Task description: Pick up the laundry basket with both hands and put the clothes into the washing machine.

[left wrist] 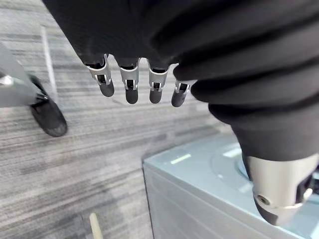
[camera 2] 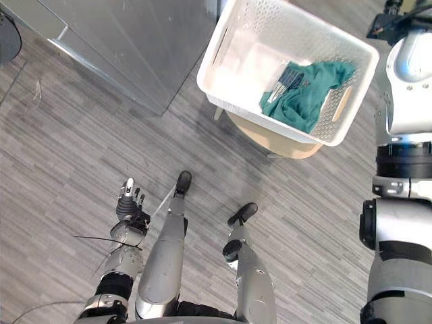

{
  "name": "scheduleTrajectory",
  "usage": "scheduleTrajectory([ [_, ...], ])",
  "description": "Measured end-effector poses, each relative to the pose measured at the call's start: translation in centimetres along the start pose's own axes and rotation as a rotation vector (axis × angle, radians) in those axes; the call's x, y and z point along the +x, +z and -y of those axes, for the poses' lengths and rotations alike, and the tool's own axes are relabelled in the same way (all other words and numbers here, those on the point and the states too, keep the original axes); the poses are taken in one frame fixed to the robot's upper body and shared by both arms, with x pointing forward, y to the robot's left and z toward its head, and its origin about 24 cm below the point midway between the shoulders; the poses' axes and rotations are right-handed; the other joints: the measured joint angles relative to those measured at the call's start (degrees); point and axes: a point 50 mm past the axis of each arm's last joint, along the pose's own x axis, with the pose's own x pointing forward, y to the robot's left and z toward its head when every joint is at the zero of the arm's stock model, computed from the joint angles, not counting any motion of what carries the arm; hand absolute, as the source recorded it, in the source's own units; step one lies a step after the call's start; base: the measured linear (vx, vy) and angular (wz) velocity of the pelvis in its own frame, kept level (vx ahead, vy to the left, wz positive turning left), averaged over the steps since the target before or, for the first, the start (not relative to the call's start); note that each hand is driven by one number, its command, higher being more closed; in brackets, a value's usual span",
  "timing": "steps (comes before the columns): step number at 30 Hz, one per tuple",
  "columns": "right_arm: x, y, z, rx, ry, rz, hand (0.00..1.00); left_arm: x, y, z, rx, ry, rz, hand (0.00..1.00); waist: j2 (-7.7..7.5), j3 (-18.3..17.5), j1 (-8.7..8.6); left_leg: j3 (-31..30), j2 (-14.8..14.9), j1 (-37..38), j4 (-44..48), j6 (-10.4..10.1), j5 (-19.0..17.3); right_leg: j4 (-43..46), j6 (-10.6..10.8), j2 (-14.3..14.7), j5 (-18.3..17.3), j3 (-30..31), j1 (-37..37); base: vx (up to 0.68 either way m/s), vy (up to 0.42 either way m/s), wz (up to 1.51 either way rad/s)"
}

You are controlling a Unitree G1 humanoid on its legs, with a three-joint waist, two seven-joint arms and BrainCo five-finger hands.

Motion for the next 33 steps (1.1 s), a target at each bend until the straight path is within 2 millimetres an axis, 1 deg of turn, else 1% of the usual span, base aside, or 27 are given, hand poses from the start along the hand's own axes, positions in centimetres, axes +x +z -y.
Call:
scheduleTrajectory([
  [2, -0.7, 0.2, 0.9, -0.011, -0.030, 0.019, 1.00, -0.4, 0.4, 0.1, 0.016, -0.018, 0.023, 0.00, -0.41, -0.38, -0.46, 0.72, -0.31, 2.17, -0.07, 0.37, -0.23, 0.52, 0.18, -0.22, -0.33, 0.21, 1.64, 0.02, 0.087, -0.03],
  [3, -1.2, 0.3, 1.6, -0.019, -0.049, 0.027, 1.00, -0.6, 0.7, 0.1, 0.027, -0.026, 0.038, 0.00, -0.64, -1.13, -0.51, 1.07, -0.52, 2.86, -0.08, 0.78, -0.51, 0.52, 0.42, -0.45, -0.49, 0.39, 2.26, 0.02, 0.065, -0.02],
  [4, -2.0, 0.3, 2.2, -0.013, -0.075, 0.032, 1.00, -1.2, 0.7, 0.0, 0.039, -0.039, 0.045, 0.00, -1.02, -2.77, -0.85, 1.47, -0.84, 3.64, -0.22, 1.05, -0.70, 0.54, 0.80, -0.81, -0.74, 0.61, 2.81, 0.03, 0.072, -0.02],
  [5, -2.4, 0.2, 2.3, -0.005, -0.082, 0.029, 1.00, -1.5, 0.7, -0.1, 0.051, -0.042, 0.045, 0.00, -1.34, -4.03, -1.19, 1.67, -0.98, 3.81, -0.36, 1.12, -0.75, 0.54, 0.84, -0.97, -0.75, 0.80, 2.81, 0.05, 0.081, -0.04],
  [7, -4.1, 0.0, 3.2, -0.006, -0.108, 0.029, 1.00, -2.3, 1.2, -0.5, 0.085, -0.052, 0.076, 0.00, -1.89, -7.53, -1.81, 2.57, -1.47, 6.77, -1.71, 1.39, -0.93, 0.53, 1.11, -1.59, -0.88, 1.47, 4.67, 0.07, 0.060, -0.07],
  [8, -4.6, -0.1, 3.4, -0.010, -0.114, 0.026, 1.00, -2.5, 1.5, -0.5, 0.094, -0.056, 0.088, 0.00, -2.01, -8.28, -1.97, 2.88, -1.56, 7.74, -2.13, 1.53, -1.03, 0.53, 1.18, -1.74, -0.94, 1.66, 5.32, 0.11, 0.058, -0.12],
  [9, -5.7, -0.6, 3.8, -0.016, -0.122, 0.007, 1.00, -3.1, 2.2, -0.7, 0.134, -0.068, 0.126, 0.00, -2.34, -11.50, -2.92, 3.85, -1.82, 9.13, -2.91, 2.01, -1.38, 0.53, 1.80, -2.11, -1.41, 2.64, 5.88, 0.10, 0.053, -0.14],
  [10, -6.1, -0.7, 3.9, -0.020, -0.120, 0.000, 1.00, -3.4, 2.6, -0.7, 0.150, -0.076, 0.142, 0.00, -2.48, -12.76, -3.33, 4.29, -1.89, 9.70, -3.38, 2.01, -1.38, 0.53, 2.01, -2.23, -1.55, 2.96, 6.02, 0.13, 0.059, -0.23],
  [11, -7.2, -0.8, 4.4, -0.039, -0.107, -0.010, 1.00, -3.7, 3.8, -0.5, 0.201, -0.097, 0.197, 0.00, -2.44, -14.48, -4.25, 5.11, -2.04, 11.85, -4.29, 2.10, -1.43, 0.48, 2.01, -2.48, -1.56, 3.52, 7.34, 0.10, 0.031, -0.19],
  [12, -7.6, -0.9, 4.5, -0.039, -0.101, -0.019, 1.00, -3.9, 4.4, -0.5, 0.228, -0.105, 0.223, 0.00, -2.47, -15.22, -4.78, 5.50, -2.04, 12.86, -4.78, 2.12, -1.45, 0.47, 2.11, -2.51, -1.65, 3.89, 7.84, 0.14, 0.037, -0.31],
  [13, -8.6, -1.1, 4.6, -0.042, -0.084, -0.035, 1.00, -4.2, 5.2, -0.3, 0.267, -0.123, 0.262, 0.00, -2.49, -17.19, -5.41, 6.68, -2.00, 14.18, -5.84, 2.12, -1.45, 0.45, 2.19, -2.58, -1.71, 4.81, 8.06, 0.11, 0.027, -0.27],
  [15, -9.4, -1.2, 4.7, -0.051, -0.051, -0.053, 1.00, -4.4, 6.3, 0.2, 0.301, -0.148, 0.318, 0.00, -2.22, -18.34, -6.54, 7.89, -2.00, 16.01, -6.33, 2.10, -1.47, 0.36, 2.23, -2.64, -1.73, 6.10, 8.91, 0.09, 0.023, -0.38],
  [16, -10.6, -1.7, 4.6, -0.051, -0.018, -0.090, 1.00, -4.6, 7.4, 0.8, 0.331, -0.176, 0.368, 0.00, -2.10, -19.80, -7.49, 9.40, -1.92, 17.91, -7.50, 2.08, -1.48, 0.25, 2.30, -2.60, -1.77, 7.37, 9.38, 0.07, 0.024, -0.45],
  [18, -12.1, -2.0, 4.5, -0.047, 0.038, -0.136, 1.00, -4.9, 8.3, 1.5, 0.346, -0.207, 0.416, 0.00, -1.76, -21.55, -8.40, 11.10, -1.88, 19.90, -8.90, 2.08, -1.47, 0.23, 2.45, -2.55, -1.88, 8.84, 9.67, 0.08, 0.037, -0.46],
  [19, -12.9, -2.1, 4.3, -0.042, 0.077, -0.154, 1.00, -5.2, 8.8, 2.1, 0.354, -0.239, 0.447, 0.00, -1.31, -22.21, -9.38, 12.17, -1.87, 21.11, -9.69, 2.08, -1.47, 0.19, 2.52, -2.53, -1.89, 9.81, 9.91, 0.06, 0.046, -0.38],
  [21, -13.6, -2.0, 4.0, -0.034, 0.134, -0.170, 1.00, -5.6, 9.6, 2.7, 0.384, -0.286, 0.486, 0.00, -0.68, -22.59, -10.82, 12.84, -1.89, 22.44, -10.42, 2.07, -1.47, -0.21, 2.67, -2.42, -1.81, 10.36, 10.71, 0.03, 0.034, -0.25],
  [23, -14.9, -1.9, 3.5, -0.022, 0.246, -0.203, 1.00, -5.9, 10.8, 4.0, 0.461, -0.418, 0.533, 0.00, 0.26, -23.71, -11.59, 14.28, -1.75, 24.31, -11.16, 1.83, -1.64, -1.01, 2.84, -2.05, -1.64, 11.74, 11.55, 0.04, 0.028, -0.30],
  [25, -15.3, -1.9, 2.6, 0.025, 0.311, -0.221, 1.00, -6.2, 11.3, 4.9, 0.521, -0.507, 0.557, 0.00, 1.05, -24.60, -12.78, 14.94, -1.76, 24.71, -11.15, 1.74, -1.78, -1.09, 2.94, -2.02, -1.51, 12.43, 11.55, 0.03, 0.021, -0.23],
  [27, -15.8, -2.1, 1.3, 0.092, 0.405, -0.253, 1.00, -6.0, 12.0, 7.1, 0.576, -0.676, 0.583, 0.00, 1.68, -25.05, -13.51, 16.56, -1.77, 25.62, -11.15, 1.60, -1.89, -1.37, 2.87, -1.91, -0.93, 13.87, 11.58, 0.02, 0.034, -0.32],
  [29, -16.1, -2.2, 0.5, 0.130, 0.463, -0.271, 1.00, -5.7, 12.2, 8.5, 0.591, -0.780, 0.576, 0.00, 1.90, -25.18, -14.10, 17.41, -1.82, 25.98, -11.15, 1.59, -1.90, -1.65, 2.92, -1.88, -0.58, 14.61, 11.62, -0.01, 0.022, -0.25],
  [31, -16.6, -2.2, -0.7, 0.205, 0.538, -0.293, 1.00, -4.8, 11.5, 10.3, 0.553, -0.925, 0.491, 0.00, 2.13, -25.32, -14.53, 18.97, -1.92, 26.95, -11.15, 1.53, -2.15, -1.90, 2.81, -1.84, -0.05, 16.20, 11.56, -0.02, 0.024, -0.33],
  [32, -16.7, -2.2, -1.1, 0.227, 0.551, -0.294, 1.00, -4.6, 11.4, 10.7, 0.543, -0.958, 0.465, 0.00, 2.18, -25.34, -14.87, 19.27, -1.97, 27.07, -11.15, 1.54, -2.20, -2.01, 2.81, -1.83, 0.00, 16.56, 11.52, -0.03, 0.022, -0.30],
  [33, -16.7, -2.0, -2.0, 0.271, 0.574, -0.292, 1.00, -4.4, 11.1, 11.3, 0.531, -1.012, 0.416, 0.00, 2.24, -25.36, -15.83, 19.99, -2.09, 27.17, -11.16, 1.60, -2.28, -2.61, 2.84, -1.83, 0.40, 17.11, 11.48, -0.03, 0.023, -0.26],
])
